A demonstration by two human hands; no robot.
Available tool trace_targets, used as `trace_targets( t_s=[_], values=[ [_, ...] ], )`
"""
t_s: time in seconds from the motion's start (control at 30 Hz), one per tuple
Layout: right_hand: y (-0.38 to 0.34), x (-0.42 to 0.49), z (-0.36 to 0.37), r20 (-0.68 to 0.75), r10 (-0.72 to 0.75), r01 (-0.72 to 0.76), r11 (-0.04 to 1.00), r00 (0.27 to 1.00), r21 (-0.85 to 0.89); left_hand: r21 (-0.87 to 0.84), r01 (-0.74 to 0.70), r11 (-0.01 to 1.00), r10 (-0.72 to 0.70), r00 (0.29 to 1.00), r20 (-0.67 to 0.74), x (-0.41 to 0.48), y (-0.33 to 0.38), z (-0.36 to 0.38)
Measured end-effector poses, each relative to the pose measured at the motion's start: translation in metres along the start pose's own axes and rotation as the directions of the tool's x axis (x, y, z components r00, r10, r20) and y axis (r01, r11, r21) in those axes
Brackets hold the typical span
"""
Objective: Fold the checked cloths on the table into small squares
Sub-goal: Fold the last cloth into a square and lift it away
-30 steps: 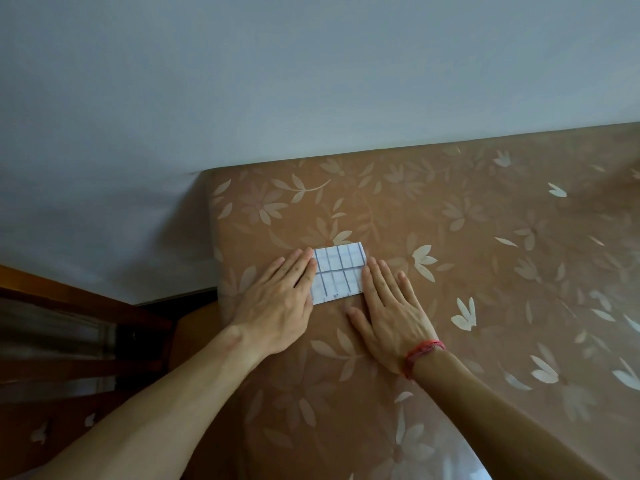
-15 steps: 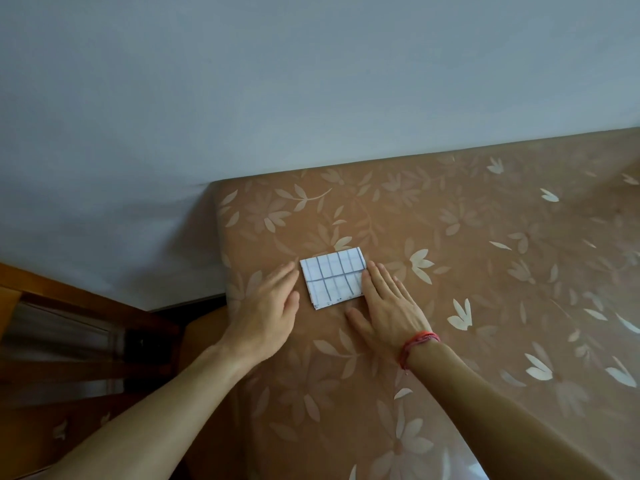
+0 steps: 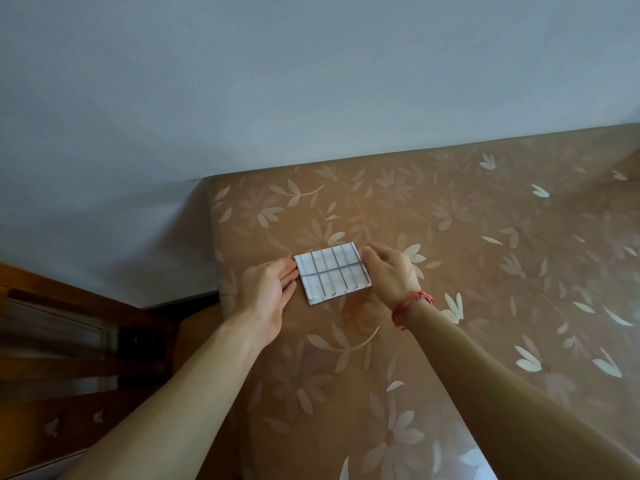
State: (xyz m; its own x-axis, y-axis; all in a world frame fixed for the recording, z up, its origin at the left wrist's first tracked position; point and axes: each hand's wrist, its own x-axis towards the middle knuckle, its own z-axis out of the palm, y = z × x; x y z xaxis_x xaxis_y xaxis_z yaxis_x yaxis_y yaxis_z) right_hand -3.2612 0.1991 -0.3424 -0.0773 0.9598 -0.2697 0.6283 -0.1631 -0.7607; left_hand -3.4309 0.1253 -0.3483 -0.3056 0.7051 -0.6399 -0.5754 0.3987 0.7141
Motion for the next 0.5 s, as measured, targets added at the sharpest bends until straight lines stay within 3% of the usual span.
trace_targets(
  t_s=[0.2, 0.5],
  values=[
    [-0.001, 0.010, 0.005, 0.028, 0.108, -0.111, 0.988, 0.994, 0.105, -0.017, 0.024, 1.000, -0.024, 1.000, 0.007, 0.001, -0.001, -0.002],
    [-0.004, 0.012, 0.008, -0.021, 0.124, -0.119, 0.980, 0.992, 0.162, 0.016, 0.013, 1.000, -0.014, 0.999, 0.039, 0.000, -0.001, -0.003]
  ],
)
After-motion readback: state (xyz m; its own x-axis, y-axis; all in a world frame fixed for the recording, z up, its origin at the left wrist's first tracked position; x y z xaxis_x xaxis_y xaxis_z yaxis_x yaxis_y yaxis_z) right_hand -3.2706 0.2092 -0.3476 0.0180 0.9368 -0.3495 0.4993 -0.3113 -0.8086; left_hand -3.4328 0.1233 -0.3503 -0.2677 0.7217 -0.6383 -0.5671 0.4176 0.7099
